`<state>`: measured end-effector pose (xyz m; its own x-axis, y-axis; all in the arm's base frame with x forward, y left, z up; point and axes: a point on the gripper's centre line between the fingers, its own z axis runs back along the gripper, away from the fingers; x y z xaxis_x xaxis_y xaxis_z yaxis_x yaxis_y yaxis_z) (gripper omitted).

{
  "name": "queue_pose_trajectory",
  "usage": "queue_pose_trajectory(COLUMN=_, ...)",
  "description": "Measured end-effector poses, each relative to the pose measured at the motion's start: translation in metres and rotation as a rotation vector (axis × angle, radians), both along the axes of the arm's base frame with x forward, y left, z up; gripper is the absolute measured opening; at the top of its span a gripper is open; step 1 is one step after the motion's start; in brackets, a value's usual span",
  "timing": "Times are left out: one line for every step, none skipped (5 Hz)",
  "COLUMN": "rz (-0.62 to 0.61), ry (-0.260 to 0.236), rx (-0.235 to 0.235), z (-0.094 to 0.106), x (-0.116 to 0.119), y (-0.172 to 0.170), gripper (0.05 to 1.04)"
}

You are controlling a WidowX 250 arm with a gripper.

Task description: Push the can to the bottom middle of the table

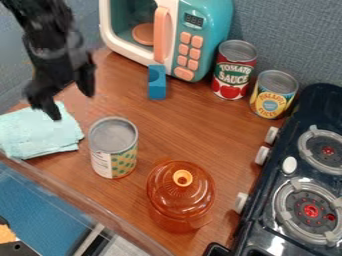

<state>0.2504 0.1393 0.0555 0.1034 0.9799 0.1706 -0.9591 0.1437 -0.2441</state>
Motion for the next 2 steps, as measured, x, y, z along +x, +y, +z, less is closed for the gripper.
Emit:
queue_pose_trajectory(rz=0.051, ry=-0.055, rx=-0.011, z=0.0237, x=0.0038, y=0.0151, gripper=0.999)
queue_pose_trajectory(rz=0.047, ry=-0.052, rx=-0.012, z=0.0235, x=0.0031, y=0.0153, gripper=0.999)
